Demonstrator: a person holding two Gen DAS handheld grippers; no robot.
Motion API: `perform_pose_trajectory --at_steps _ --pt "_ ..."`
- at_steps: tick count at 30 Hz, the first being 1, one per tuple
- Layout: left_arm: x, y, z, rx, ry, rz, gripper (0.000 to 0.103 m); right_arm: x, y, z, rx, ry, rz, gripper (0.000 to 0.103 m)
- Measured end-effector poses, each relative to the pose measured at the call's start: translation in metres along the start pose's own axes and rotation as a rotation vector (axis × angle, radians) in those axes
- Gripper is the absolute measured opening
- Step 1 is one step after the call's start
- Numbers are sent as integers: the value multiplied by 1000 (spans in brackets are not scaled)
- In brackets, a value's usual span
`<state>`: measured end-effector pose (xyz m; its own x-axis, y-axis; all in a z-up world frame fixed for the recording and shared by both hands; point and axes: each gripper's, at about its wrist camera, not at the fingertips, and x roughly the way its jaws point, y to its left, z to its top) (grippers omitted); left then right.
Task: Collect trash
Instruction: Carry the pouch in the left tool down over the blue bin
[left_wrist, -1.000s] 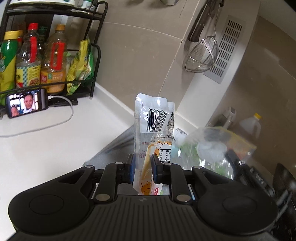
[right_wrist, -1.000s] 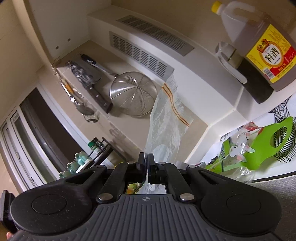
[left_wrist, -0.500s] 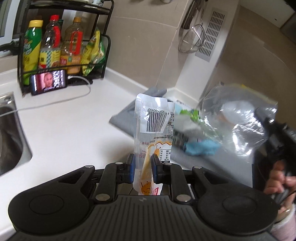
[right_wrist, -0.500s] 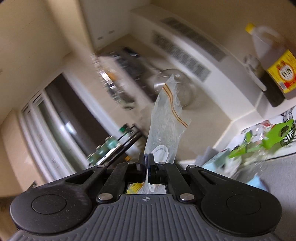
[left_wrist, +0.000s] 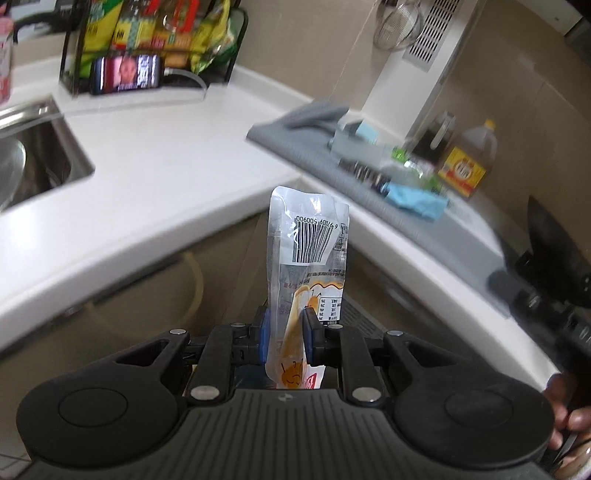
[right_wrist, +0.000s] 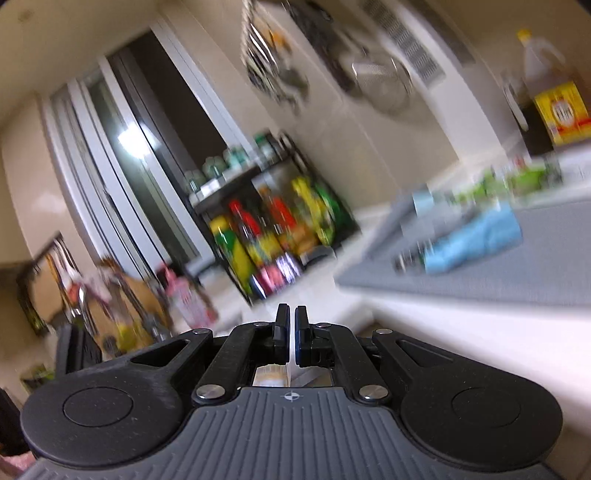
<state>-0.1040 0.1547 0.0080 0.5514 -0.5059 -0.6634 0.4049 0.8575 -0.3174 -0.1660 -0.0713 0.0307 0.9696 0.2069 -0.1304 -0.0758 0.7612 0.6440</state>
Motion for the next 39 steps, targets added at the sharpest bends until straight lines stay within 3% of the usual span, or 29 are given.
perform_pose_trajectory --at_steps 3,15,21,24,26,28,29,31,34,39 --pt "16 8 -12 -11 31 16 20 8 -5 -18 40 76 -56 2" --pt "85 20 -42 31 250 47 20 26 -16 -48 97 208 -165 4" --pt "122 20 -55 78 350 100 21 33 -26 -56 151 277 -220 8" --pt "140 19 -61 99 409 109 23 35 -30 -59 174 308 -250 17" --pt "145 20 -64 107 436 108 42 35 -30 -60 178 315 -257 23" --pt "141 22 -62 90 431 122 96 35 -29 -61 170 317 -264 32" --pt "135 22 -60 81 402 138 102 35 -29 -61 166 317 -270 33" --pt "122 22 -54 86 353 154 103 36 -27 -60 155 319 -280 48" --pt "103 26 -45 65 318 153 103 38 -24 -58 136 334 -307 61" --pt "61 30 -46 34 247 181 103 44 -14 -59 86 386 -358 73"
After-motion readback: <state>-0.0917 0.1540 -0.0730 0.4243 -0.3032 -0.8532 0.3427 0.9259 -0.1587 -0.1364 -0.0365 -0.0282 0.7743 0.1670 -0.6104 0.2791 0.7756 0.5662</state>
